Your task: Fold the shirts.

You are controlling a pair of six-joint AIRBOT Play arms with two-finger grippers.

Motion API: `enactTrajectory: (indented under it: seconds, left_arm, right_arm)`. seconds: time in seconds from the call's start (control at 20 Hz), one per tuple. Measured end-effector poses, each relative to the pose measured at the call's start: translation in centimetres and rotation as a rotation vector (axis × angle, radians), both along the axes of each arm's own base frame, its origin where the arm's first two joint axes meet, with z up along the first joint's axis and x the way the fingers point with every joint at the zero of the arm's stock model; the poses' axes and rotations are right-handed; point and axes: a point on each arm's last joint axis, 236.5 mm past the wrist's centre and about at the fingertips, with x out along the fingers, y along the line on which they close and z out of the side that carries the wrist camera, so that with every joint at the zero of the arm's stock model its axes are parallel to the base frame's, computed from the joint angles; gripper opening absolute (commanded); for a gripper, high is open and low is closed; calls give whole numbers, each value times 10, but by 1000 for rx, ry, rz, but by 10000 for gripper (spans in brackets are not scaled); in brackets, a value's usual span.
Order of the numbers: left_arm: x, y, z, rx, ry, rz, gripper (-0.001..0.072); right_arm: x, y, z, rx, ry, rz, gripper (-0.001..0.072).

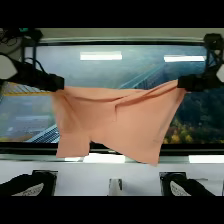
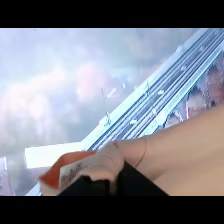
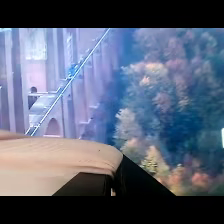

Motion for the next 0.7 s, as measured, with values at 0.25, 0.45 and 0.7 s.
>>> enactTrajectory:
  seconds: [0.25,0.45,0.7]
  left_arm:
    - [32,-20,-109,10,205,46,74]
    - [53,-30,-143,-17,266,70,618]
    - [36,-9,-148,17,408,-2,430]
  right_arm:
    - [32,28,-96,146,163,-44,25]
    - [50,47,-114,256,146,-84,459]
    - [43,68,-111,355,187,-58,601]
